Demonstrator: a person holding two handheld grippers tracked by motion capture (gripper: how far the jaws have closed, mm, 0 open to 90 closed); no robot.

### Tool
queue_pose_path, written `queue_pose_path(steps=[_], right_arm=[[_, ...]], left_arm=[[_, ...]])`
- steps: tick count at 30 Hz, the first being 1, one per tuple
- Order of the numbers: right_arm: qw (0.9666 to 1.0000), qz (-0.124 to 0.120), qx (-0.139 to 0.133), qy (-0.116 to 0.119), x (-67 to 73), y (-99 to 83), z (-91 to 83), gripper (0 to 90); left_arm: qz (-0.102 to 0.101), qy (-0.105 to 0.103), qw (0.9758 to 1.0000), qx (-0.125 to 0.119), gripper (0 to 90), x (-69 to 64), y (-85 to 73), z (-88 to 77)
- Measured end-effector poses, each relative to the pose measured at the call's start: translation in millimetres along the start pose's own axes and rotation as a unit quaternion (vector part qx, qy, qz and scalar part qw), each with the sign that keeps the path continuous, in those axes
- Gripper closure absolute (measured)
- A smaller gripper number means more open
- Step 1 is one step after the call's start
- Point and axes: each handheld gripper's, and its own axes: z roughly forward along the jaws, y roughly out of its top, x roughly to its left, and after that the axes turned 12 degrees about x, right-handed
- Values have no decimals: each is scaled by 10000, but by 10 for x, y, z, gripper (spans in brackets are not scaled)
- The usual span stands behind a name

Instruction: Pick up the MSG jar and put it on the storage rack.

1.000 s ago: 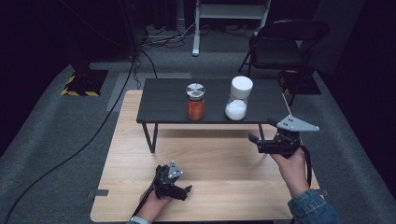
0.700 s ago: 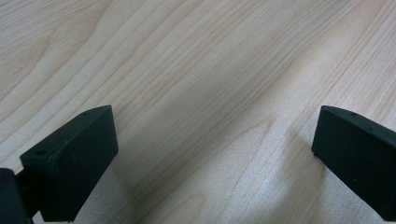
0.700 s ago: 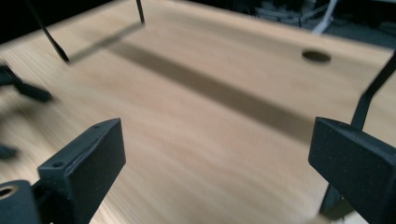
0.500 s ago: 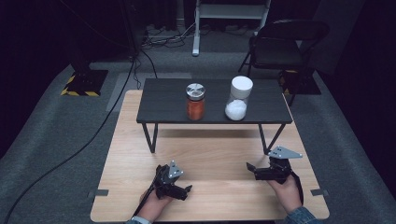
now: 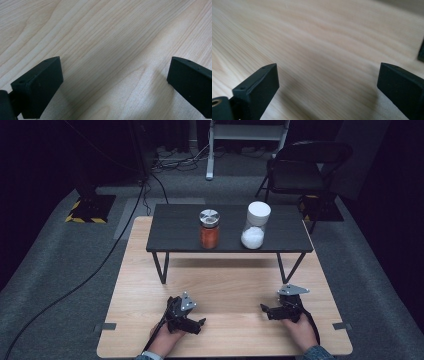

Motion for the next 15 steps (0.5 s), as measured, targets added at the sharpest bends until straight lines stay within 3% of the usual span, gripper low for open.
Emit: queue_pose_path(steps=[15], right_arm=[[10000,-7,-24,-46,14,-16,45,0]], left_arm=[[-21,16,10000,-1,1,-4,8,5]])
